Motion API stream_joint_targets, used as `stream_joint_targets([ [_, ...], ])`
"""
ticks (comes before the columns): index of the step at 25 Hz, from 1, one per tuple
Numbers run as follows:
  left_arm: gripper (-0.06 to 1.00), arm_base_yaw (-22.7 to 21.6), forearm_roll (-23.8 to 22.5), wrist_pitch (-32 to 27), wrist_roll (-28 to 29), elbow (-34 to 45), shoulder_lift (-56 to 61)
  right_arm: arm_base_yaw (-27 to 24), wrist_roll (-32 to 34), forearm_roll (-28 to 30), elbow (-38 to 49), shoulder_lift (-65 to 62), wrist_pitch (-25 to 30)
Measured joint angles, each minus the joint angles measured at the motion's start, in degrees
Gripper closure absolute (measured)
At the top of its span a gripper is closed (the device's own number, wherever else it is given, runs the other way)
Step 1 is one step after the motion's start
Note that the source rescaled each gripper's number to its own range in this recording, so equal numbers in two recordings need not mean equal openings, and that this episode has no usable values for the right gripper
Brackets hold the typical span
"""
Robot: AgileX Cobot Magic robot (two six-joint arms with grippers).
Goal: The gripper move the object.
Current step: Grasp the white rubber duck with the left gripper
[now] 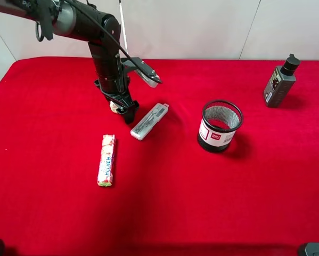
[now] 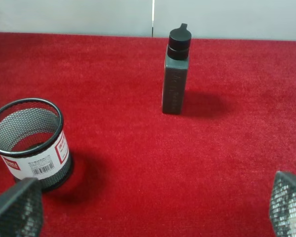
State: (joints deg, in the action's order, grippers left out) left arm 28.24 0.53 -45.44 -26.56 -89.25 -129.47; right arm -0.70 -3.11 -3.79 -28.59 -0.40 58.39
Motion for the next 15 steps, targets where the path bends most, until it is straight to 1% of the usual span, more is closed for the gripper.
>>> stream_joint_targets([
  [2, 0.03, 0.1, 0.0, 0.4, 0.0, 0.0, -0.1, 0.0, 0.0, 0.0, 0.0, 0.0, 0.0],
  [4, 0.09, 0.2, 0.0, 0.6, 0.0, 0.0, -0.1, 0.0, 0.0, 0.0, 0.0, 0.0, 0.0],
  [10, 0.41, 0.2, 0.0, 0.7, 0.0, 0.0, -0.1, 0.0, 0.0, 0.0, 0.0, 0.0, 0.0],
  [15, 0.62, 0.2, 0.0, 0.7, 0.0, 0.0, -0.1, 0.0, 0.0, 0.0, 0.0, 0.0, 0.0],
])
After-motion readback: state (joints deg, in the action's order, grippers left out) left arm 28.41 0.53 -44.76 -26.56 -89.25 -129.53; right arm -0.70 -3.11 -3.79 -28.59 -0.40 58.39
